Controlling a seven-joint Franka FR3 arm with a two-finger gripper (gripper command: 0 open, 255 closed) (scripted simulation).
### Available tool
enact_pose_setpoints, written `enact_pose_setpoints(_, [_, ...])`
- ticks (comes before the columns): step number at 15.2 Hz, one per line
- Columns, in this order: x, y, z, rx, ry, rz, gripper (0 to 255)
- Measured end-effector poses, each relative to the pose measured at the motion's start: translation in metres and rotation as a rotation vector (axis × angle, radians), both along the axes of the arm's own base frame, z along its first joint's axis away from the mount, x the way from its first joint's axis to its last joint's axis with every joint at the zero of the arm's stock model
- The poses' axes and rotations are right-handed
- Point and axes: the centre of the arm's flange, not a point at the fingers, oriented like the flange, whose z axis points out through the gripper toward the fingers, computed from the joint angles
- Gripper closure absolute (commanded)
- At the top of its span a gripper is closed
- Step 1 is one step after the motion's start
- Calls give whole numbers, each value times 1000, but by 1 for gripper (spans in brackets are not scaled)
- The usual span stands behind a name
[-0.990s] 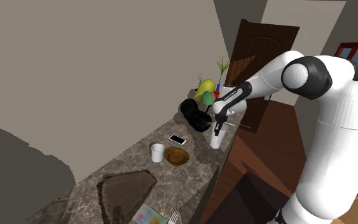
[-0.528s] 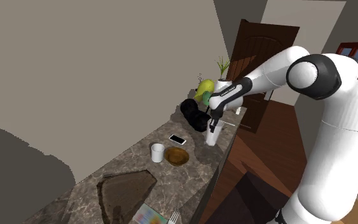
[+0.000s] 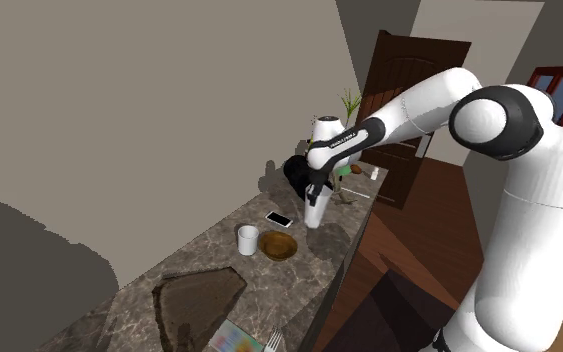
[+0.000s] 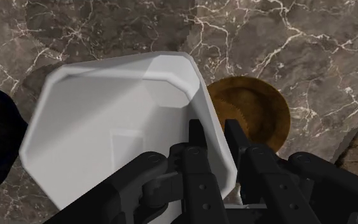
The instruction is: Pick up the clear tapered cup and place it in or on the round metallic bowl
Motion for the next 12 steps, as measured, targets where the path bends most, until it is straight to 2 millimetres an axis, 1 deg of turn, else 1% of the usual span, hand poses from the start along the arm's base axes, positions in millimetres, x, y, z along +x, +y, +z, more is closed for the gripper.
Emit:
enact_pose_setpoints(4, [28,46,14,0,-1,-1,255])
enact_pose_setpoints(7, [45,80,17,0,-1,-1,255])
enact_pose_setpoints(8, [53,90,21,0,0,-1,255])
enact_pose_setpoints(9, [60,104,22,0,-1,-1,255])
enact_pose_setpoints(10, [65,114,24,0,0,0,255])
enact_pose_setpoints(12, [68,120,21,0,0,-1,255])
